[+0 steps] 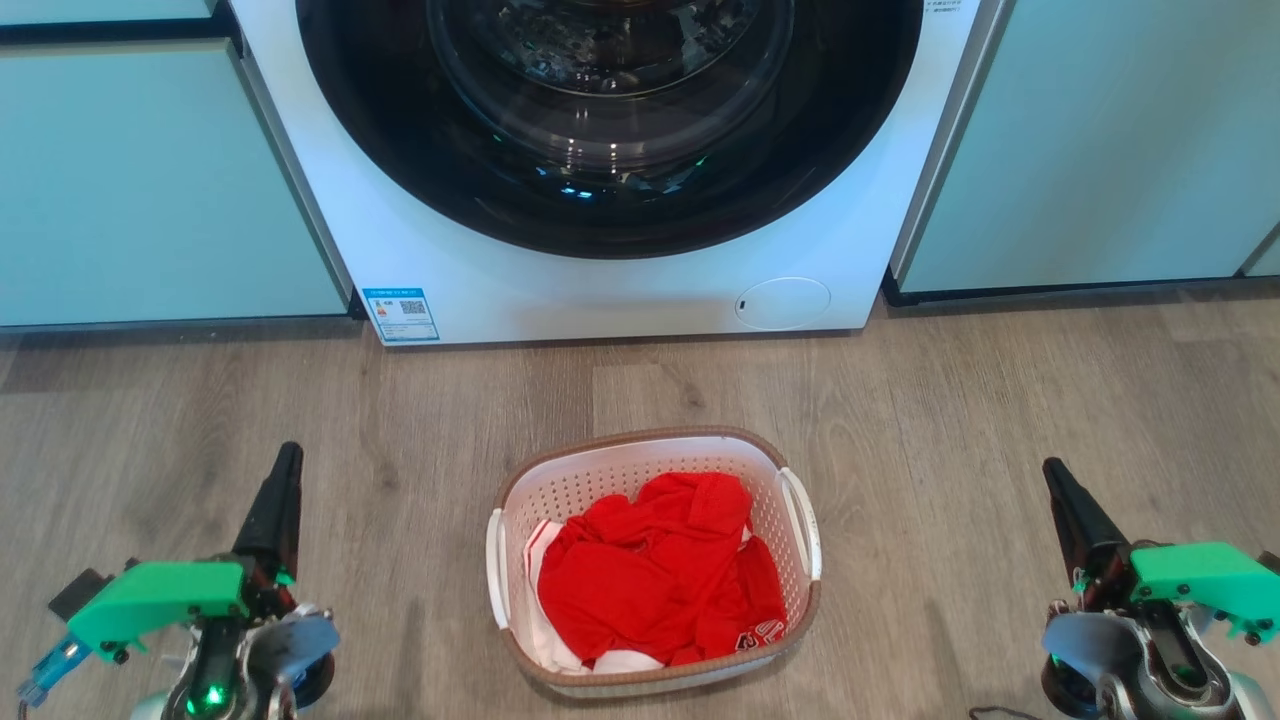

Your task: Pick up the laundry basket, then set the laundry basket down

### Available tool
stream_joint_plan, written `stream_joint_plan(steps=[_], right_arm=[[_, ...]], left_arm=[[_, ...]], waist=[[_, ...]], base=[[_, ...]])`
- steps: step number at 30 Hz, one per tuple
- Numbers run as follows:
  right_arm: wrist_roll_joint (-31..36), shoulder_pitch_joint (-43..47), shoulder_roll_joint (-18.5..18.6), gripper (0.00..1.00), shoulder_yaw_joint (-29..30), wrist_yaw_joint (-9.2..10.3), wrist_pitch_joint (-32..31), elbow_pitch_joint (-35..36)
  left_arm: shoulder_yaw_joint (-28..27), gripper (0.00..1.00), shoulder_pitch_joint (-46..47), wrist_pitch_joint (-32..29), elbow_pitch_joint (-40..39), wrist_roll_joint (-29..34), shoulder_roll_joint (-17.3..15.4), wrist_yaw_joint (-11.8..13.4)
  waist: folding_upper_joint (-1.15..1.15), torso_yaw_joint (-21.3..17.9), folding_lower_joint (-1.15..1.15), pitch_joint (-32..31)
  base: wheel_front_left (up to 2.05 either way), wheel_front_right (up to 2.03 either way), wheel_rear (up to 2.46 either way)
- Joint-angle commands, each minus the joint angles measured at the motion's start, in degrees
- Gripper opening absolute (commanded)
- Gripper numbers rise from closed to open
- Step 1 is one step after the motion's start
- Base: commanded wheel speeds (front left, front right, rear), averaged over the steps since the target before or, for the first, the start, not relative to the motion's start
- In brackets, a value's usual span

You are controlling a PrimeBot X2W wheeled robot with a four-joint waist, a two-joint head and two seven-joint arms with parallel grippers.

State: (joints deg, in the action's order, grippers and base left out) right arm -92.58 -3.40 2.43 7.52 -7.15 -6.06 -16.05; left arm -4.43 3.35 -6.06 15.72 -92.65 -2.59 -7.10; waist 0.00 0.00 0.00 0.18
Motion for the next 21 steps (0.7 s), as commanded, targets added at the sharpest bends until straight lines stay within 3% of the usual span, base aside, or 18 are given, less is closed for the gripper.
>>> stream_joint_plan(steps=[1, 21], right_arm=[[0.4, -2.8, 0.4, 0.00, -1.0, -0.34, -0.4, 2.0], [0.4, -2.8, 0.4, 0.00, -1.0, -0.34, -0.4, 2.0]], left_arm=[[-2.1, 0.00, 2.8, -0.4, -1.7, 0.5, -0.3, -0.4], [-2.1, 0.00, 2.8, -0.4, -1.7, 0.5, -0.3, -0.4]], waist=[[0.00, 0.0, 0.00, 0.0], [0.00, 0.0, 0.00, 0.0]], base=[[0.00, 0.00, 0.00], [0.00, 0.00, 0.00]])
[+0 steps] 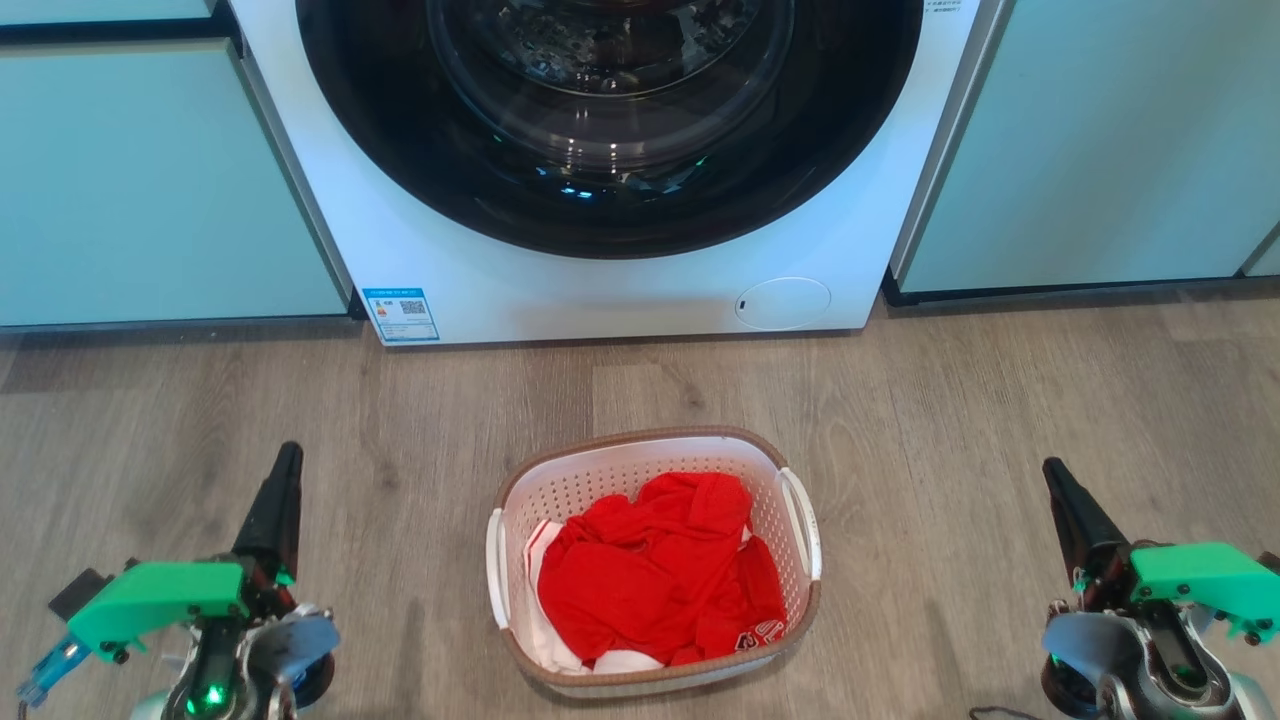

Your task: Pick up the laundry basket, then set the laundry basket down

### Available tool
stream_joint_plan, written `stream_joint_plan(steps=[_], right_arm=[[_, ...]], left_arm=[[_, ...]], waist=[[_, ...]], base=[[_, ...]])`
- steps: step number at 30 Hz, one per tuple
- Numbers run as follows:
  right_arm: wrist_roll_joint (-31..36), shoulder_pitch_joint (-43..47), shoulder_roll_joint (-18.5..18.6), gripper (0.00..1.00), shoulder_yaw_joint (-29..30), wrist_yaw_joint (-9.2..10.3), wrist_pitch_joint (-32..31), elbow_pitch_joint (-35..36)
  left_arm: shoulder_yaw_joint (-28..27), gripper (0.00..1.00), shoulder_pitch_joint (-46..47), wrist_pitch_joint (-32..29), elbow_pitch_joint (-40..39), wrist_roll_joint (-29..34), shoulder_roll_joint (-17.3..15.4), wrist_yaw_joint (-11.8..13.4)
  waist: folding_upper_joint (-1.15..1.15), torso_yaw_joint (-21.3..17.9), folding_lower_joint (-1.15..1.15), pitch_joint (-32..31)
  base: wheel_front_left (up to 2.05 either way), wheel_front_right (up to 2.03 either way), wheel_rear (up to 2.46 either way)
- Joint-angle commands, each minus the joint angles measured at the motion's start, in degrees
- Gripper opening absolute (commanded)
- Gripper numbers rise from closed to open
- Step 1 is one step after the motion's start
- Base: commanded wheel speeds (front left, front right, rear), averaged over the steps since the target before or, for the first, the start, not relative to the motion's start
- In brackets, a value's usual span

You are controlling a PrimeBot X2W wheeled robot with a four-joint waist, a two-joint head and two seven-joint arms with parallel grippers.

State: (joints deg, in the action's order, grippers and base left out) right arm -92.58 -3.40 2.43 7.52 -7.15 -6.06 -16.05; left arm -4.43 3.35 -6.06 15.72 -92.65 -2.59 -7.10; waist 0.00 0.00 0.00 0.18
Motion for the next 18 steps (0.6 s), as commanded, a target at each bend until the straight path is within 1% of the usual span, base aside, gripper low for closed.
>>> stream_joint_plan(steps=[1, 5, 6, 7, 8, 11, 18], right_arm=[[0.4, -2.8, 0.4, 0.00, -1.0, -0.34, -0.4, 2.0], [0.4, -2.8, 0.4, 0.00, -1.0, -0.34, -0.4, 2.0], [0.0, 0.0, 0.0, 1.00, 0.0, 0.00, 0.0, -0.2], [0.0, 0.3, -0.1, 0.00, -0.1, 0.01, 0.1, -0.8], [-0.1, 0.7, -0.3, 1.00, -0.2, 0.01, 0.1, -1.7], [-0.1, 2.1, -0.6, 1.00, -0.5, 0.01, 0.2, -3.9], [0.5, 2.2, -0.5, 1.00, -1.4, -0.01, 1.4, -3.3]], left_arm=[[-2.1, 0.00, 2.8, -0.4, -1.7, 0.5, -0.3, -0.4], [-2.1, 0.00, 2.8, -0.4, -1.7, 0.5, -0.3, -0.4], [0.0, 1.00, 0.0, 0.0, 0.2, 0.0, 0.0, 0.1], [0.1, 0.00, -0.2, 0.1, 0.9, 0.0, 0.0, 0.1], [0.2, 1.00, -0.6, 0.1, 1.7, 0.0, 0.1, 0.1], [0.3, 1.00, -2.5, 0.2, 3.8, 0.1, 0.3, 0.1], [0.9, 1.00, -2.8, 1.4, 2.8, 1.1, 0.3, 0.0]], waist=[[0.00, 0.0, 0.00, 0.0], [0.00, 0.0, 0.00, 0.0], [0.00, 0.0, 0.00, 0.0], [0.00, 0.0, 0.00, 0.0], [0.00, 0.0, 0.00, 0.0], [0.00, 0.0, 0.00, 0.0], [0.00, 0.0, 0.00, 0.0]], base=[[0.00, 0.00, 0.00], [0.00, 0.00, 0.00], [0.00, 0.00, 0.00], [0.00, 0.00, 0.00], [0.00, 0.00, 0.00], [0.00, 0.00, 0.00], [0.00, 0.00, 0.00]])
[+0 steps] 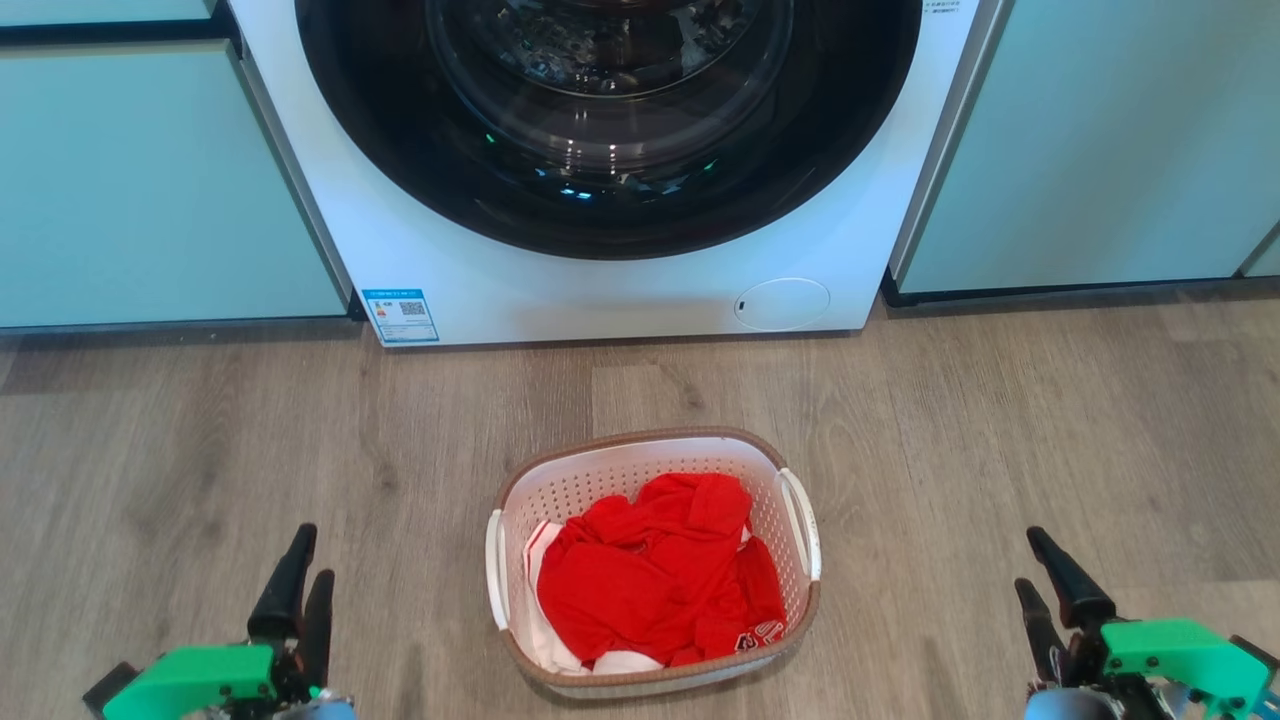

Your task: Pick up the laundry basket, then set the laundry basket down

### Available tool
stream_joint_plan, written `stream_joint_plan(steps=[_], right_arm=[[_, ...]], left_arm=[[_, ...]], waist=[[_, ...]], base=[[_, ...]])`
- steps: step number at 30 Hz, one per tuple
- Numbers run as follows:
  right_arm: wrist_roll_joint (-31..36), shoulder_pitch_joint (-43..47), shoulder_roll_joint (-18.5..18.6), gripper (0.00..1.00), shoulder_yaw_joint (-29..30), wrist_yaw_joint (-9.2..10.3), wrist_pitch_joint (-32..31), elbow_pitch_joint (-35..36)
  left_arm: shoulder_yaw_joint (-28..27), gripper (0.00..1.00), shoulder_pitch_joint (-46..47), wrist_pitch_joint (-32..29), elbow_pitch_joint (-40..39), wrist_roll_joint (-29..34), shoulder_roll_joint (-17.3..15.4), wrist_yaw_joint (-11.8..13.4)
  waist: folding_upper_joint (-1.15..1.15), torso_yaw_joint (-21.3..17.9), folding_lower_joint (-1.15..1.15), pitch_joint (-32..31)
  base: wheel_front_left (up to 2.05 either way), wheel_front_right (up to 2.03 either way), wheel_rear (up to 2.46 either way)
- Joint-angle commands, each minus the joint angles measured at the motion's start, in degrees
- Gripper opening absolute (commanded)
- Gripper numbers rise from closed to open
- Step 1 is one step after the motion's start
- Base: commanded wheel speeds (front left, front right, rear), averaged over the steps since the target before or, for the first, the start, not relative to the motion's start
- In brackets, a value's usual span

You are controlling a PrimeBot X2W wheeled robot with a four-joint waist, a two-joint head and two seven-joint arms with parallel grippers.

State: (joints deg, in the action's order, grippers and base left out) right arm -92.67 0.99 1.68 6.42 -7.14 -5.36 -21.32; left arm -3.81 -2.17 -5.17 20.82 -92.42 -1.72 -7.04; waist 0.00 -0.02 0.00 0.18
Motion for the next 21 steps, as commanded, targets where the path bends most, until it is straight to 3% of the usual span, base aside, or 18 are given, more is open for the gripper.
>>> stream_joint_plan(steps=[1, 21], right_arm=[[0.8, -2.2, 0.2, 1.00, -0.4, -0.03, 0.8, 2.1], [10.9, -2.5, 0.4, 1.00, -1.7, -0.08, 4.0, 5.4]], left_arm=[[0.3, 1.00, 2.6, 0.7, -2.4, 1.1, -0.6, 0.0], [1.6, 1.00, 2.6, 3.9, -7.1, 11.8, -0.7, 1.0]], waist=[[0.00, 0.0, 0.00, 0.0], [0.00, -0.2, 0.00, -0.2]], base=[[0.00, 0.00, 0.00], [0.00, 0.00, 0.00]])
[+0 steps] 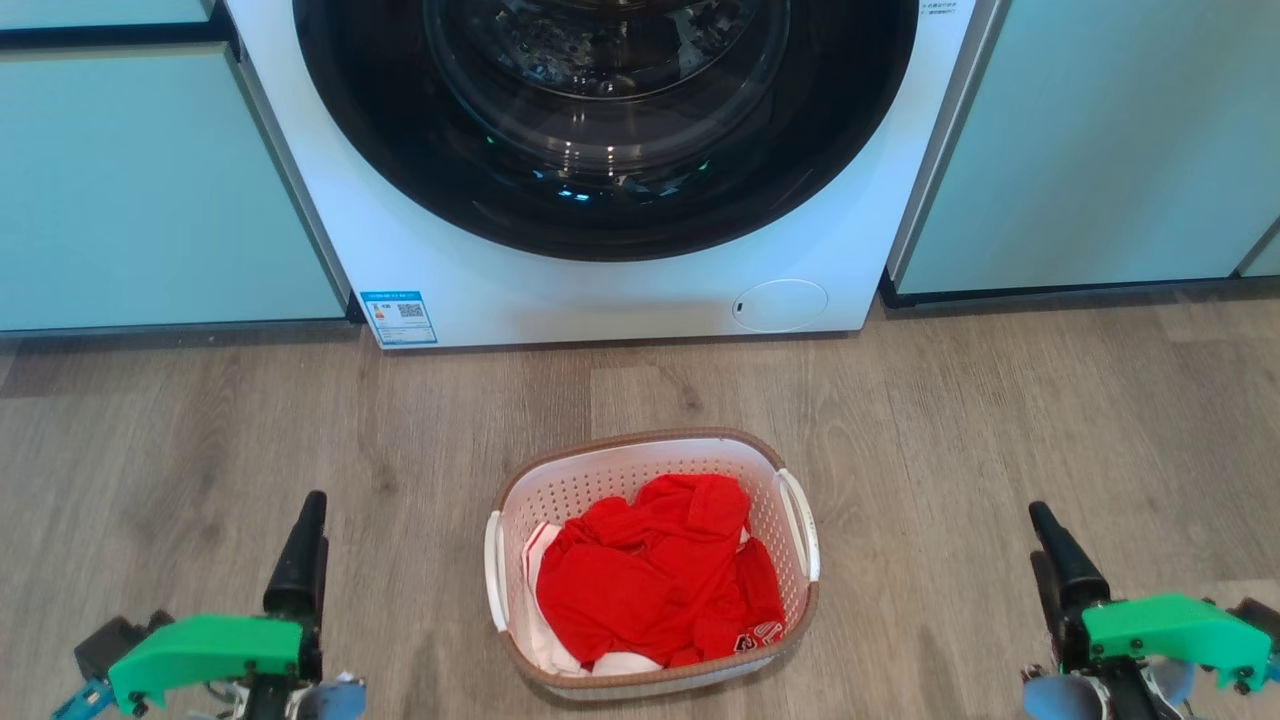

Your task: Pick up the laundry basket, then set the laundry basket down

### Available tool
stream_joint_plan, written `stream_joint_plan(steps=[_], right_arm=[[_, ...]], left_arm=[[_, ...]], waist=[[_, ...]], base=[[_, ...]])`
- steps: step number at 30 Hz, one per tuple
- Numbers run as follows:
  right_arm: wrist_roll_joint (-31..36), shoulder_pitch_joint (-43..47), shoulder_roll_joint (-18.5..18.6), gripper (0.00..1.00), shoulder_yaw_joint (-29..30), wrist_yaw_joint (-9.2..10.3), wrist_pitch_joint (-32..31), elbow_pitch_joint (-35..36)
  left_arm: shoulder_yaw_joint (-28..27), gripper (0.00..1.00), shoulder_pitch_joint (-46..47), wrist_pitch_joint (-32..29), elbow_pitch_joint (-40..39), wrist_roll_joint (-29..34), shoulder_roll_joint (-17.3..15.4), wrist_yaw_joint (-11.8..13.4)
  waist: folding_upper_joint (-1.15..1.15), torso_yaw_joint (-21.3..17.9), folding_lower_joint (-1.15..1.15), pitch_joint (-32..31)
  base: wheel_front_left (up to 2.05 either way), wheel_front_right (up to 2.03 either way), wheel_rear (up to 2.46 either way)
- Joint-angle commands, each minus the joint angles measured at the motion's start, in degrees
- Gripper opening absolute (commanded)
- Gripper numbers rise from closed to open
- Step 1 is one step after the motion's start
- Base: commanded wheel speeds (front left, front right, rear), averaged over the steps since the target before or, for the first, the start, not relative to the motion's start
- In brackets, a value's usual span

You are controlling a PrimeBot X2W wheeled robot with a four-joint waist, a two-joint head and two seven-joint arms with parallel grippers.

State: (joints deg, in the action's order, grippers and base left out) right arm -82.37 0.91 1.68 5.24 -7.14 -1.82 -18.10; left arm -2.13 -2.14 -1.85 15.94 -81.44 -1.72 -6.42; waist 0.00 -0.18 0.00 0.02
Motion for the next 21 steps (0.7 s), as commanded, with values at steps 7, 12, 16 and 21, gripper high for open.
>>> stream_joint_plan(steps=[7, 12, 16, 21], right_arm=[[7.4, -2.3, 0.5, 1.00, -1.6, -0.10, 1.7, 4.5], [14.1, -2.2, 0.5, 1.00, -3.1, -0.12, 2.7, 6.3], [18.5, -2.1, 0.5, 1.00, -4.1, -0.13, 3.4, 7.3], [22.7, -2.0, 0.6, 1.00, -5.1, -0.14, 4.2, 8.3]], left_arm=[[0.9, 1.00, 2.4, 1.7, -4.7, 7.9, -0.7, 1.5], [1.9, 1.00, 2.2, 2.7, -6.6, 14.6, -0.7, 2.5], [2.7, 1.00, 2.0, 3.4, -7.7, 19.4, -0.8, 3.1], [3.5, 1.00, 1.8, 4.2, -8.8, 24.7, -0.8, 3.8]], waist=[[0.00, 0.0, 0.00, 0.0], [0.00, -0.1, 0.00, -0.1], [0.00, -0.2, 0.00, 0.0], [0.00, -0.3, 0.00, 0.0]], base=[[0.00, 0.00, 0.00], [0.00, 0.00, 0.00], [0.00, 0.00, 0.00], [0.00, 0.00, 0.00]])
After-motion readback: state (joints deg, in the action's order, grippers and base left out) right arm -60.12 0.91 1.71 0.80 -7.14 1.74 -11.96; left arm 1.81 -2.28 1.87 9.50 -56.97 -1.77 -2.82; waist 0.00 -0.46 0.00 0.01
